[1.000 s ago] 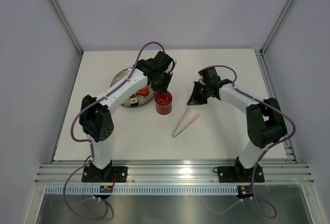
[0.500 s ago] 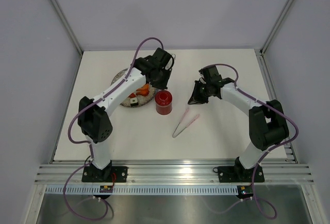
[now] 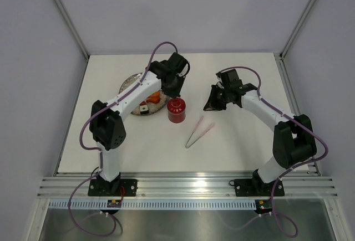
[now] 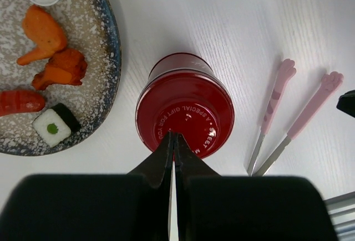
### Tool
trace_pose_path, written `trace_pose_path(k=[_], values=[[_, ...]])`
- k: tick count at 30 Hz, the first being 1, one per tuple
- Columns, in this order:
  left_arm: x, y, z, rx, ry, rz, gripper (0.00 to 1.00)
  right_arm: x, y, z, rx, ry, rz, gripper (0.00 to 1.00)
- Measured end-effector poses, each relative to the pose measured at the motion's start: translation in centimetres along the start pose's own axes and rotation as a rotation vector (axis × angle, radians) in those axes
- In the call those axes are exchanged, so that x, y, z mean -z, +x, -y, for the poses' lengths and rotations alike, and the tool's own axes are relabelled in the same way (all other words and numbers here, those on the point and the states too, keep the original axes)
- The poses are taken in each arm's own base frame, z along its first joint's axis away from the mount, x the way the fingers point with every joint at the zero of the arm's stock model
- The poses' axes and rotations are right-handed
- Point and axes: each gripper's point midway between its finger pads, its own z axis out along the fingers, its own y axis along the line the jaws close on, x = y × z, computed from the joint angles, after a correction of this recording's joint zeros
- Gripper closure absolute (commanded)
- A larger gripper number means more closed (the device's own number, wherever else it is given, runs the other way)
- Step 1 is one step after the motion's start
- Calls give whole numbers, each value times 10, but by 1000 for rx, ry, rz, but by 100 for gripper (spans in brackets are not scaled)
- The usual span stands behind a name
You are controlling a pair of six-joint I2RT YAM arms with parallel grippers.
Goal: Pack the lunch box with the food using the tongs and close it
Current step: Adjust the box lid on the packing box, then reset both arms
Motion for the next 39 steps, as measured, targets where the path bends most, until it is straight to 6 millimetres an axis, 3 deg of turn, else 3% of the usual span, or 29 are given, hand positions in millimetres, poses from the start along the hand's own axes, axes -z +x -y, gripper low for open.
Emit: trace_pose_path(k=[7, 10, 14, 18, 20, 24, 25, 27, 28, 30, 32, 34, 35, 39], values=[[53, -23, 1, 13, 32, 134, 100, 20, 1, -7, 17, -7, 12, 89], [66, -27, 2, 22, 47, 176, 100, 26, 2, -8, 23, -8, 16, 88], [40, -10, 1, 22, 40, 121, 100, 27, 5, -5, 21, 4, 9, 88], [-12, 20, -2, 18, 2, -21, 100, 25, 13, 0, 13, 15, -10, 87], [-9, 10, 0, 22, 10, 10, 100, 28, 18, 3, 7, 22, -21, 87], [-1, 18, -4, 19, -7, -22, 100, 43, 20, 2, 11, 35, -13, 81], [5, 17, -5, 18, -9, -18, 100, 47, 19, 1, 14, 43, -5, 66], [22, 11, -6, 18, -3, 15, 100, 58, 13, 1, 21, 71, 24, 46], [34, 7, -6, 17, 2, 45, 100, 64, 9, 1, 30, 85, 44, 30], [69, -3, -7, 18, 23, 140, 98, 79, -3, 2, 46, 129, 104, 23], [112, -12, -11, 19, 47, 265, 67, 97, -16, 6, 56, 180, 186, 18], [151, -11, -19, 32, 50, 383, 48, 113, -25, 14, 50, 243, 265, 18], [170, -7, -25, 45, 47, 434, 36, 123, -28, 20, 42, 283, 306, 6], [215, 15, -46, 99, 21, 575, 11, 160, -37, 45, 4, 431, 452, 5]])
